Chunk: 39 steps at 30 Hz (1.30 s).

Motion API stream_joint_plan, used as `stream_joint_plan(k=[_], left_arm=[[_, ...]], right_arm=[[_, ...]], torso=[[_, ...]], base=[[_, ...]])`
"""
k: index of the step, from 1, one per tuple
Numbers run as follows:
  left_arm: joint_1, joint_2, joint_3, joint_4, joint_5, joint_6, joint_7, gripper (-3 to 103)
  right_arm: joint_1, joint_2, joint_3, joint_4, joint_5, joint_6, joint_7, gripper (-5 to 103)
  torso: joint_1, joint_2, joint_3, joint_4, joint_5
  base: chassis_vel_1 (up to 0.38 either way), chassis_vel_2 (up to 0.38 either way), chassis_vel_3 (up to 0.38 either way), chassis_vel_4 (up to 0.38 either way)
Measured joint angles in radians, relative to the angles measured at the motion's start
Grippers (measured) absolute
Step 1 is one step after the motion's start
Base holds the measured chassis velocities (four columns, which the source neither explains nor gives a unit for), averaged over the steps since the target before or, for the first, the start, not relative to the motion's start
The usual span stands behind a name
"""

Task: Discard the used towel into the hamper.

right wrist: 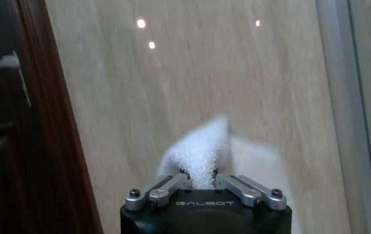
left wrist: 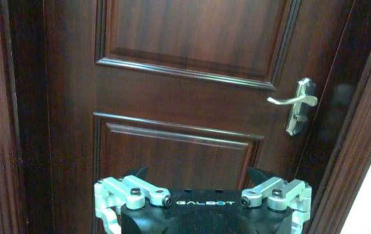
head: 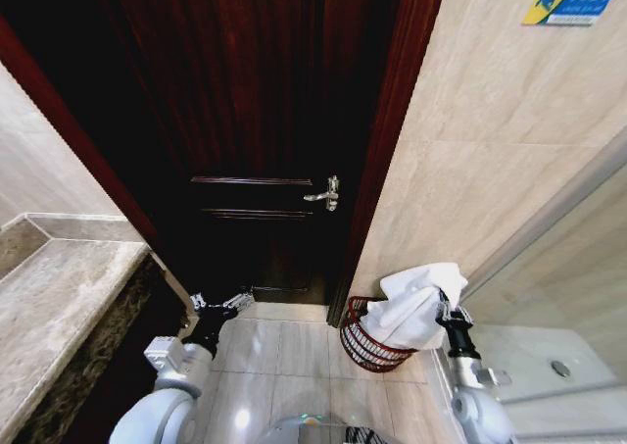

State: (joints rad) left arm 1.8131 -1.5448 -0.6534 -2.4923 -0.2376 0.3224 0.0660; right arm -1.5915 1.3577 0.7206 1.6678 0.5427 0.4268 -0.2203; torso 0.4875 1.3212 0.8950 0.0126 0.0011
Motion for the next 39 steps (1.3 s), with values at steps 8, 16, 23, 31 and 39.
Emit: stream_joint_plan(k=[8, 16, 23, 31, 39], left_arm=[[0.000, 0.000, 0.000, 0.000, 0.000, 0.000, 0.000, 100], [0.000, 0.000, 0.000, 0.000, 0.000, 0.000, 0.000, 100], [0.000, 0.000, 0.000, 0.000, 0.000, 0.000, 0.000, 100], [0.000, 0.000, 0.000, 0.000, 0.000, 0.000, 0.000, 100], [0.000, 0.000, 0.000, 0.000, 0.000, 0.000, 0.000, 100]], right_arm=[[-0.001, -0.001, 0.017, 0.024, -0.034, 0.027, -0.005, 6], [0.079, -0.033, 0.022, -0.066, -0.008, -0.016, -0.004, 6], [0.193, -0.069, 0.007, -0.216, -0.004, -0.093, -0.023, 6], [0.331, -0.079, -0.002, -0.350, -0.031, -0.075, -0.043, 6], [0.382, -0.073, -0.005, -0.475, -0.064, -0.067, -0.051, 6]], torso=[[0.000, 0.000, 0.000, -0.0005, -0.0009], [0.000, 0.000, 0.000, -0.0005, -0.0010], [0.000, 0.000, 0.000, -0.0005, -0.0011], [0.000, 0.000, 0.000, -0.0003, -0.0010], [0.000, 0.000, 0.000, -0.0005, -0.0009]], base=[[0.000, 0.000, 0.000, 0.000], [0.000, 0.000, 0.000, 0.000], [0.000, 0.000, 0.000, 0.000], [0.000, 0.000, 0.000, 0.000], [0.000, 0.000, 0.000, 0.000]])
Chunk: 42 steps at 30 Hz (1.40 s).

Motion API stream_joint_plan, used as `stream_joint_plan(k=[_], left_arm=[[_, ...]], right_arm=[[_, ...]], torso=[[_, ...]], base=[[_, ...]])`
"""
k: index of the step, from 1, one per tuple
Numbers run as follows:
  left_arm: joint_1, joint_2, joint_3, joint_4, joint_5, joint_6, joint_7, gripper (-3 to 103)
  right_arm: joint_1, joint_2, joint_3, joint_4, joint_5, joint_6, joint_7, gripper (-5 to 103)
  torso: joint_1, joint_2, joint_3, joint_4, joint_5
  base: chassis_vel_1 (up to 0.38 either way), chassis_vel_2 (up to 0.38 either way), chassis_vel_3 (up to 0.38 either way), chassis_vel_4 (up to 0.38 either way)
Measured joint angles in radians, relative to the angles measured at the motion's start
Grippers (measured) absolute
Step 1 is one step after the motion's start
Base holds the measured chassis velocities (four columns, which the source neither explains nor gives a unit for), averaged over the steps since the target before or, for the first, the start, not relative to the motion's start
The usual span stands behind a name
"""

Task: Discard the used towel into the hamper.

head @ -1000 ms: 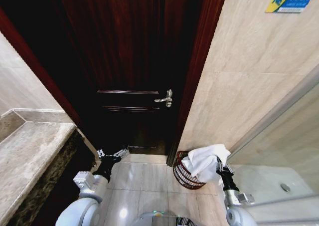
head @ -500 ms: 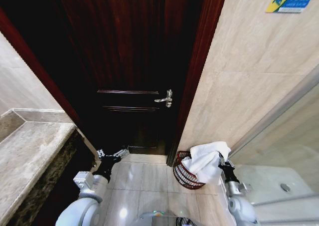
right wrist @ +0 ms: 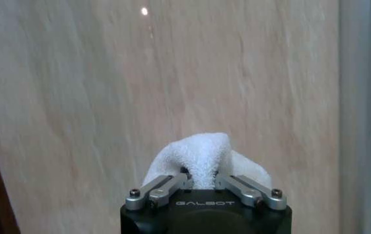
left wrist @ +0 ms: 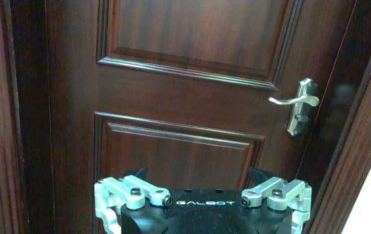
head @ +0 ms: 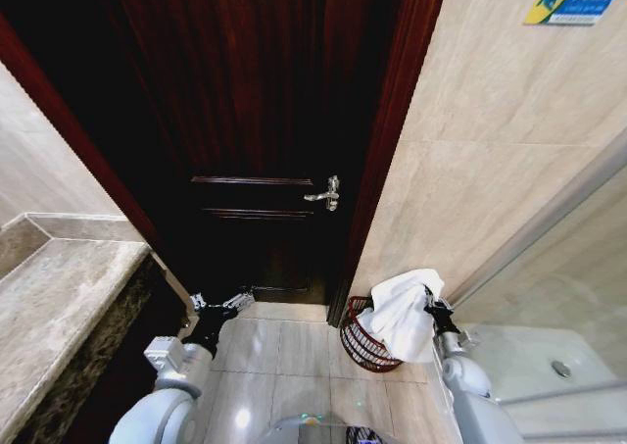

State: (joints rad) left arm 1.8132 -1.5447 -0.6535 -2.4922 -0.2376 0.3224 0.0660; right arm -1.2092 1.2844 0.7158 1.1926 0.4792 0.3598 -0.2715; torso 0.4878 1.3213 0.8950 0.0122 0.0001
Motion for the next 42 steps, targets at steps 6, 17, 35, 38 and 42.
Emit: stream_joint_plan(k=[6, 17, 35, 38, 42], left_arm=[[0.000, 0.000, 0.000, 0.000, 0.000, 0.000, 0.000, 100], [0.000, 0.000, 0.000, 0.000, 0.000, 0.000, 0.000, 100], [0.000, 0.000, 0.000, 0.000, 0.000, 0.000, 0.000, 100], [0.000, 0.000, 0.000, 0.000, 0.000, 0.000, 0.000, 100], [0.000, 0.000, 0.000, 0.000, 0.000, 0.000, 0.000, 100]], right_arm=[[0.020, 0.000, -0.012, -0.113, -0.002, 0.007, -0.032, 6], [0.109, 0.016, -0.030, -0.278, -0.079, -0.054, -0.082, 6], [0.264, 0.032, -0.031, -0.534, -0.257, -0.170, -0.115, 6], [0.295, 0.033, -0.027, -0.589, -0.290, -0.171, -0.119, 6], [0.338, 0.036, -0.023, -0.658, -0.318, -0.174, -0.124, 6]], torso=[[0.000, 0.000, 0.000, -0.0001, -0.0001], [0.000, 0.000, 0.000, -0.0001, -0.0002], [0.000, 0.000, 0.000, 0.0000, -0.0003], [0.000, 0.000, 0.000, 0.0000, -0.0003], [0.000, 0.000, 0.000, 0.0000, -0.0002]], base=[[0.000, 0.000, 0.000, 0.000], [0.000, 0.000, 0.000, 0.000], [0.000, 0.000, 0.000, 0.000], [0.000, 0.000, 0.000, 0.000], [0.000, 0.000, 0.000, 0.000]])
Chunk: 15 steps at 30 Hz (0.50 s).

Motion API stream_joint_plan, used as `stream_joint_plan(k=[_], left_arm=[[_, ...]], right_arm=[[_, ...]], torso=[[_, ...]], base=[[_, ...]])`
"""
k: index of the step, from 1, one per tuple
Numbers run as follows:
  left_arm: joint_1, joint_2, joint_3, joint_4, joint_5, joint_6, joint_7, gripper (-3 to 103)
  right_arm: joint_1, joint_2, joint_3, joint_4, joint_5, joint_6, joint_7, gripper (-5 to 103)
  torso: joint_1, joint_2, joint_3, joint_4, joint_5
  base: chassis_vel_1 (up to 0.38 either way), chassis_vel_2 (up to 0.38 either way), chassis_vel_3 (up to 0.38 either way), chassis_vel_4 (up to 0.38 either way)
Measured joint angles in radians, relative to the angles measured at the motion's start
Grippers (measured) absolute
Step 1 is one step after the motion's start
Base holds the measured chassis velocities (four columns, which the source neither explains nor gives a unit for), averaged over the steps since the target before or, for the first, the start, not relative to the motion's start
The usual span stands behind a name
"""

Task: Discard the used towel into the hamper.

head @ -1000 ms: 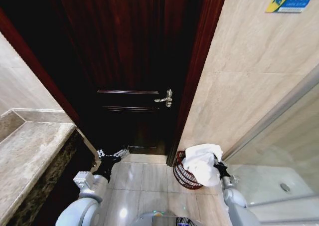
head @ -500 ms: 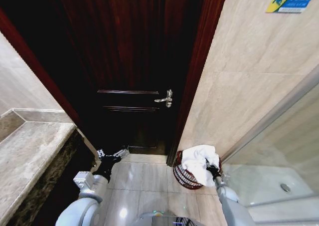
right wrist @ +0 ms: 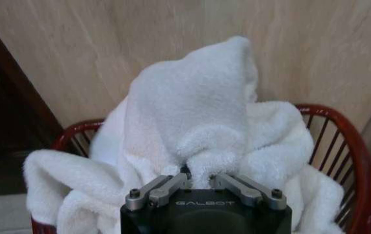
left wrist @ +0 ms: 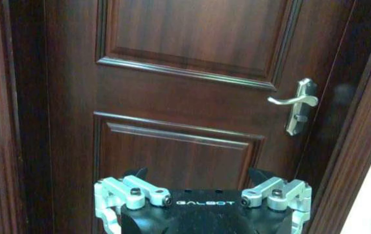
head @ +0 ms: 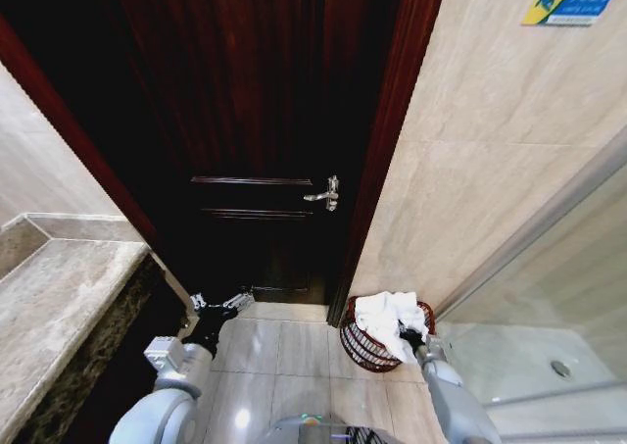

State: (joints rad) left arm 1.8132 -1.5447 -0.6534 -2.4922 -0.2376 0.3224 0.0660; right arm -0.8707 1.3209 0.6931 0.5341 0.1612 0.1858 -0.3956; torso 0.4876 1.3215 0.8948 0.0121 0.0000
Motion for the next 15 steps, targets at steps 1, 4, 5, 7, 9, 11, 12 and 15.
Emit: stream_joint_plan(k=[1, 4, 5, 7, 9, 11, 12, 15], left_arm=[[0.000, 0.000, 0.000, 0.000, 0.000, 0.000, 0.000, 100], [0.000, 0.000, 0.000, 0.000, 0.000, 0.000, 0.000, 100], [0.000, 0.000, 0.000, 0.000, 0.000, 0.000, 0.000, 100], [0.000, 0.000, 0.000, 0.000, 0.000, 0.000, 0.000, 100], [0.000, 0.000, 0.000, 0.000, 0.000, 0.000, 0.000, 100], [0.000, 0.000, 0.000, 0.000, 0.000, 0.000, 0.000, 100], [0.000, 0.000, 0.000, 0.000, 0.000, 0.000, 0.000, 100], [0.000, 0.000, 0.000, 0.000, 0.000, 0.000, 0.000, 100]], right_arm=[[0.013, 0.002, 0.001, -0.019, -0.004, -0.003, -0.001, 6], [0.044, 0.005, 0.005, -0.059, -0.021, -0.011, -0.006, 6], [0.057, 0.006, 0.008, -0.077, -0.034, -0.013, -0.008, 6], [0.071, 0.009, 0.012, -0.096, -0.051, -0.017, -0.008, 6], [0.105, 0.017, 0.020, -0.131, -0.092, -0.045, -0.004, 6], [0.112, 0.020, 0.021, -0.136, -0.101, -0.060, 0.001, 6], [0.121, 0.022, 0.022, -0.144, -0.111, -0.073, 0.005, 6], [0.147, 0.026, 0.026, -0.178, -0.148, -0.090, 0.018, 6]], torso=[[0.000, 0.000, 0.000, 0.0000, 0.0003], [0.000, 0.000, 0.000, 0.0000, 0.0000], [0.000, 0.000, 0.000, -0.0001, -0.0002], [0.000, 0.000, 0.000, -0.0001, -0.0001], [0.000, 0.000, 0.000, 0.0000, -0.0001], [0.000, 0.000, 0.000, 0.0000, -0.0001], [0.000, 0.000, 0.000, 0.0000, -0.0001], [0.000, 0.000, 0.000, 0.0000, 0.0001]], base=[[0.000, 0.000, 0.000, 0.000], [0.000, 0.000, 0.000, 0.000], [0.000, 0.000, 0.000, 0.000], [0.000, 0.000, 0.000, 0.000], [0.000, 0.000, 0.000, 0.000], [0.000, 0.000, 0.000, 0.000], [0.000, 0.000, 0.000, 0.000], [0.000, 0.000, 0.000, 0.000]])
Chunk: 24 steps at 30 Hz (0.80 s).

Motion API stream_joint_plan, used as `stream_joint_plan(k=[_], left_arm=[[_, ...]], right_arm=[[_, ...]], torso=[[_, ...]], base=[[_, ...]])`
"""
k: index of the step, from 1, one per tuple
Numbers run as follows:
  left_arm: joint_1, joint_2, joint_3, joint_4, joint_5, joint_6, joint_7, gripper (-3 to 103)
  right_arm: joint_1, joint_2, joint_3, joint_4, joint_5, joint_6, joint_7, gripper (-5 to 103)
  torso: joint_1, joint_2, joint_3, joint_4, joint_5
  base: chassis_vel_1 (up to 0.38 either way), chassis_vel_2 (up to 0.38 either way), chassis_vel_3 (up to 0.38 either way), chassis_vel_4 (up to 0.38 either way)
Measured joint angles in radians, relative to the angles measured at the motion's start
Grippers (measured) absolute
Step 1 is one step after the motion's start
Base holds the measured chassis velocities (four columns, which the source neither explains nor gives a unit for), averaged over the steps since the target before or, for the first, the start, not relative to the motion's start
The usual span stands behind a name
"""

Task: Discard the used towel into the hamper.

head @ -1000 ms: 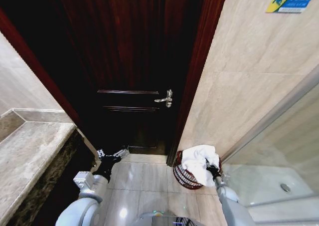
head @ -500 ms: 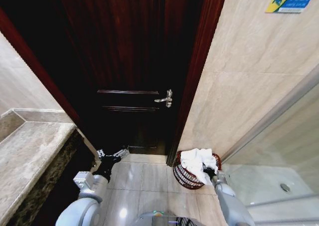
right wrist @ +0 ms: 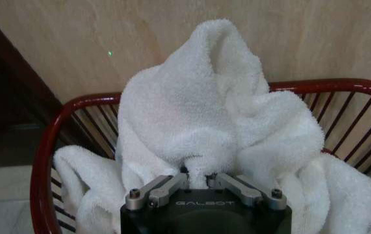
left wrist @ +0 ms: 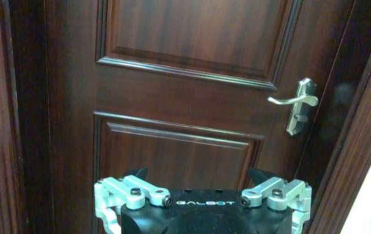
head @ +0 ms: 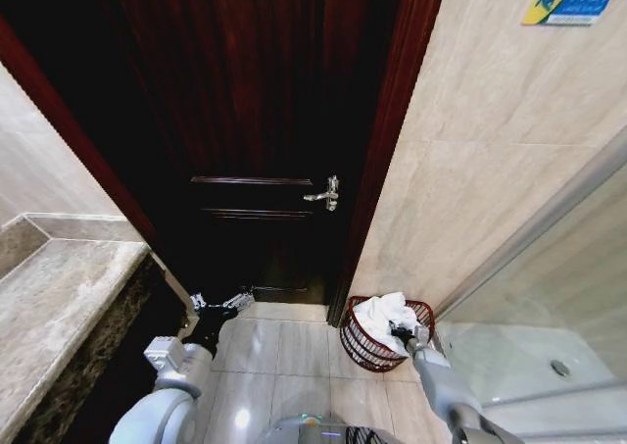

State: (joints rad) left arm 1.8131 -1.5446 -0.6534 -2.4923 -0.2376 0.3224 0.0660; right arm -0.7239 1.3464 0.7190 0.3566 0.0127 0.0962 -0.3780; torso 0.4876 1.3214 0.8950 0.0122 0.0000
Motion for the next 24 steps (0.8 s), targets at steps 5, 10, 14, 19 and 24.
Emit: stream_joint_plan(k=[5, 10, 14, 19, 24], left_arm=[[0.000, 0.000, 0.000, 0.000, 0.000, 0.000, 0.000, 100], [0.000, 0.000, 0.000, 0.000, 0.000, 0.000, 0.000, 100], [0.000, 0.000, 0.000, 0.000, 0.000, 0.000, 0.000, 100], [0.000, 0.000, 0.000, 0.000, 0.000, 0.000, 0.000, 100], [0.000, 0.000, 0.000, 0.000, 0.000, 0.000, 0.000, 100]], right_arm=[[0.010, -0.005, -0.001, -0.021, -0.015, -0.007, 0.006, 6], [0.013, -0.009, 0.002, -0.043, 0.002, -0.014, 0.018, 6], [-0.018, -0.006, -0.002, -0.005, 0.026, -0.010, 0.018, 6], [-0.068, -0.003, -0.003, 0.056, 0.057, 0.004, 0.017, 6], [-0.119, -0.006, -0.005, 0.122, 0.070, 0.006, 0.000, 6]], torso=[[0.000, 0.000, 0.000, 0.0001, 0.0001], [0.000, 0.000, 0.000, 0.0003, 0.0001], [0.000, 0.000, 0.000, 0.0002, 0.0000], [0.000, 0.000, 0.000, 0.0002, 0.0001], [0.000, 0.000, 0.000, 0.0002, -0.0001]], base=[[0.000, 0.000, 0.000, 0.000], [0.000, 0.000, 0.000, 0.000], [0.000, 0.000, 0.000, 0.000], [0.000, 0.000, 0.000, 0.000], [0.000, 0.000, 0.000, 0.000]])
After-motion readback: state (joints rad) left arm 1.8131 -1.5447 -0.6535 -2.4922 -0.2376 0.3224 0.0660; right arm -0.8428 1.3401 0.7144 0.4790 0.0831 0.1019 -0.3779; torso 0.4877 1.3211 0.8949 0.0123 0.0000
